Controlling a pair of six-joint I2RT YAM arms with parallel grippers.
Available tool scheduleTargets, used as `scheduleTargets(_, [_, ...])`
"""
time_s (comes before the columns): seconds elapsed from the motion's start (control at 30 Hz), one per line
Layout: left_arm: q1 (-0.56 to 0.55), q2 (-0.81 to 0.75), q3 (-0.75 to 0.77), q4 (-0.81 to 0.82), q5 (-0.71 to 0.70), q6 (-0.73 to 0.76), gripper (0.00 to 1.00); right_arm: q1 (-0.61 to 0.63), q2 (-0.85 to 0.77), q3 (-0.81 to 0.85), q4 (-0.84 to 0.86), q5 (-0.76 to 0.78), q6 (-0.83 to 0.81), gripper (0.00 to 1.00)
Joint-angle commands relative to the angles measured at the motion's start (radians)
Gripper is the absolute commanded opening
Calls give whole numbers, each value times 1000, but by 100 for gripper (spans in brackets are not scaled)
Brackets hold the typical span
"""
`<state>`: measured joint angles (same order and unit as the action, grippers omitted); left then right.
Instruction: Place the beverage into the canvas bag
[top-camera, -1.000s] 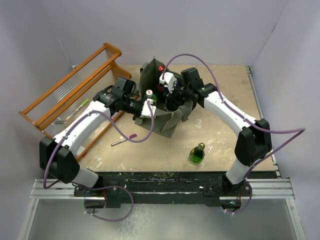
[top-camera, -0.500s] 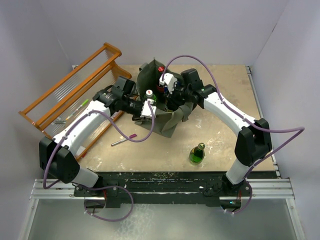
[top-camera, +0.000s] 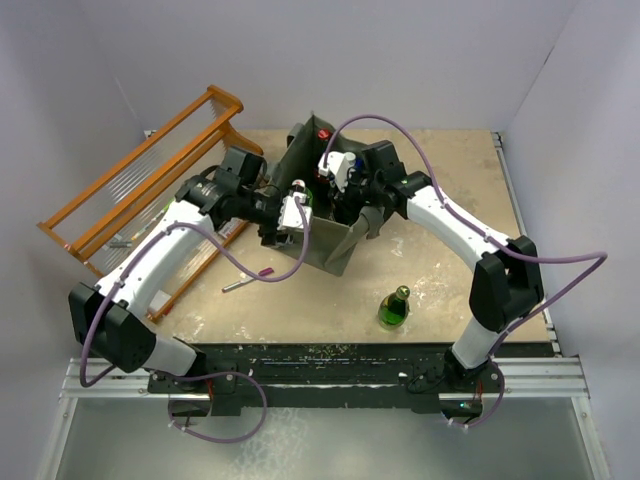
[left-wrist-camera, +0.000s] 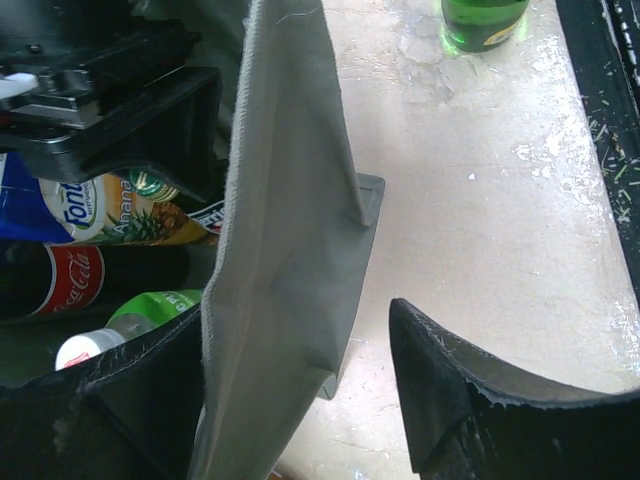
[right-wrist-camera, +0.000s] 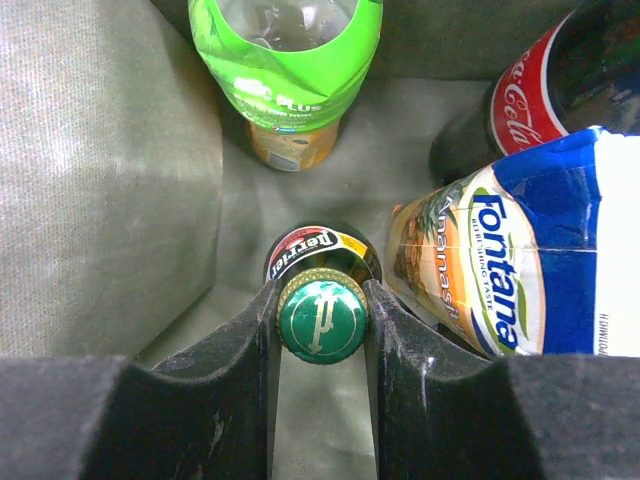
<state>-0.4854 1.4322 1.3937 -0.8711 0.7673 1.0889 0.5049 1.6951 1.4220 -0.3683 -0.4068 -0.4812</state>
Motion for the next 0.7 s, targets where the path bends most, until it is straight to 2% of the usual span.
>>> scheduleTargets(0.0, [4, 28, 90, -81, -45, -26, 73, -8, -1, 49, -22, -35, -41, 0])
scheduleTargets(0.17, [5, 97, 226, -215, -101, -41, 77, -8, 38, 72, -112, -87, -49, 0])
scheduleTargets(0.3, [5, 132, 303, -274, -120, -35, 77, -8, 43, 53, -98, -111, -58, 0])
scheduleTargets(0.67, [5, 106, 284, -185, -44, -5, 76, -6, 52, 41, -12, -136, 13, 0])
